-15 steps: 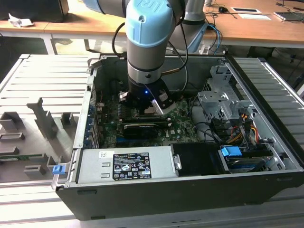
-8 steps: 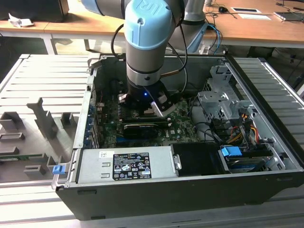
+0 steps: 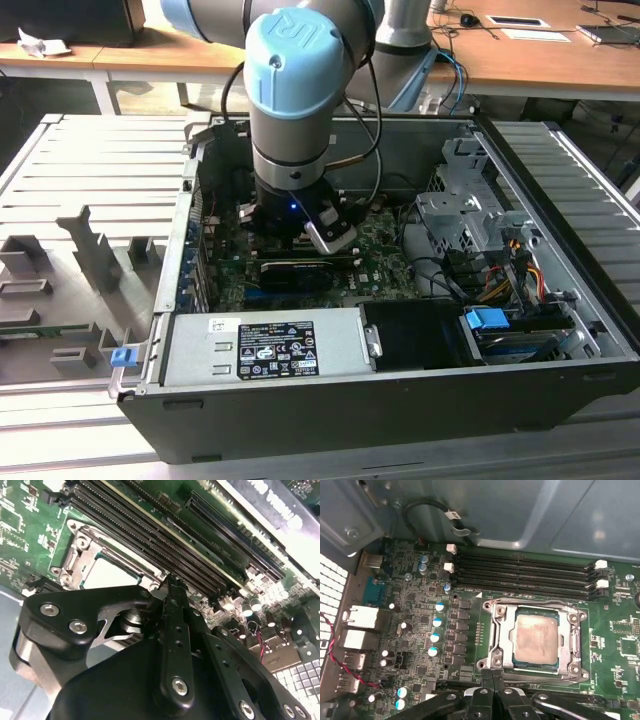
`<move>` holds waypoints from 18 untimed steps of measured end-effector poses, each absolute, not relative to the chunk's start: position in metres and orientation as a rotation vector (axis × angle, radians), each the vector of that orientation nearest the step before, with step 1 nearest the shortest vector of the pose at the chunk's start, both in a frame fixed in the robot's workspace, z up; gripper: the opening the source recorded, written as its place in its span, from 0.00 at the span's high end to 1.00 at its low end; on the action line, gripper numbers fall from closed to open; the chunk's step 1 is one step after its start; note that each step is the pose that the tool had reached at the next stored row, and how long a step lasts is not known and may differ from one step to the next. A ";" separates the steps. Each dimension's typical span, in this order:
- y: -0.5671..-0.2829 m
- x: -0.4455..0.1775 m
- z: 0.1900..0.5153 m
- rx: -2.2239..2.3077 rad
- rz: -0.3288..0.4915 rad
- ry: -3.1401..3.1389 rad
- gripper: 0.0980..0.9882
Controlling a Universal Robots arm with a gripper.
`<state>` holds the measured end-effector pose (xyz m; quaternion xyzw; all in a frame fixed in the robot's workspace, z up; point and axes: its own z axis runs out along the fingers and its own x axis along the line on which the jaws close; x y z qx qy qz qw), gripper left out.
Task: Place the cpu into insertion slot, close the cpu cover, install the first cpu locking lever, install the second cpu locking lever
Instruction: 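Install the second cpu locking lever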
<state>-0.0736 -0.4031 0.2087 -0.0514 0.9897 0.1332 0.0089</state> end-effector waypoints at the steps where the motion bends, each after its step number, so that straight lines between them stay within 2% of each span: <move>1: -0.403 -0.074 0.207 -0.160 0.418 3.091 0.99; 18: -0.403 -0.078 0.193 -0.159 0.500 3.075 0.99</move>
